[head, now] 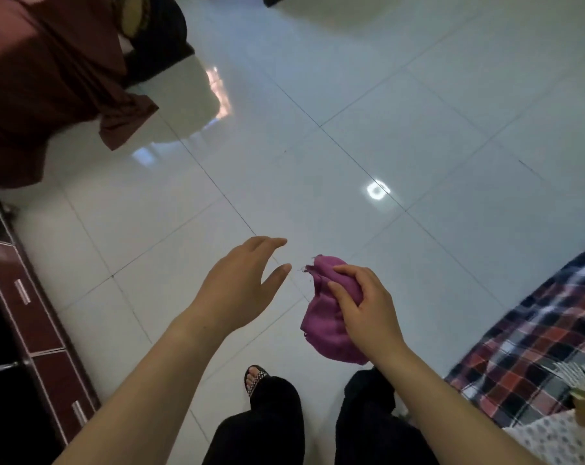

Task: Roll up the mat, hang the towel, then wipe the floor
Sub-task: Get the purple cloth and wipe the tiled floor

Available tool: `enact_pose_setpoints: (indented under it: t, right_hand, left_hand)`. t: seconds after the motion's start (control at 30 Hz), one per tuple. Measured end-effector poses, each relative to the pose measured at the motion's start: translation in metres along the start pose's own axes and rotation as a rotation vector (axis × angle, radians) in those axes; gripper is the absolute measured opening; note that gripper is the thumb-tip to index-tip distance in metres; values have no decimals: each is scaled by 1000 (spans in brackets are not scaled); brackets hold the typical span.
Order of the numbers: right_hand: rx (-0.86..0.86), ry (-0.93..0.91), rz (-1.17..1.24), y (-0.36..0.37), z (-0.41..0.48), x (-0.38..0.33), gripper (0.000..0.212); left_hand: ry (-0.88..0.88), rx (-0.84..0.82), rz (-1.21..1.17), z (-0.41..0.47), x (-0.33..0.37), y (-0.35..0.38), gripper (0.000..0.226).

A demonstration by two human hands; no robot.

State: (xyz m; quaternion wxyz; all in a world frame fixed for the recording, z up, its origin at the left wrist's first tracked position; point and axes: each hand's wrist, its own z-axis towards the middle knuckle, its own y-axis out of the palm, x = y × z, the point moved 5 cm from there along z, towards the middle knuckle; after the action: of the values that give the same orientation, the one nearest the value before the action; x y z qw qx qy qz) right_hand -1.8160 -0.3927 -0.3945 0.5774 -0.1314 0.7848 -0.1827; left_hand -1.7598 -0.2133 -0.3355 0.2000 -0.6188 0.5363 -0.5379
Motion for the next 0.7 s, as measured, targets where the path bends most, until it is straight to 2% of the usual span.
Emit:
enact_pose_setpoints:
  t: [0.17,0.53,0.7]
  right_hand:
    - [-20,34,-28,45,74,114,19]
    - [47,137,30,172,224,404,19]
    - [38,89,-134,219,279,514,21]
  left_hand:
    - [-34,33,-13,75,-46,98,47]
    - [-20,-10,45,261,-174,387,46]
    - [-113,-39,75,318,-236,505,50]
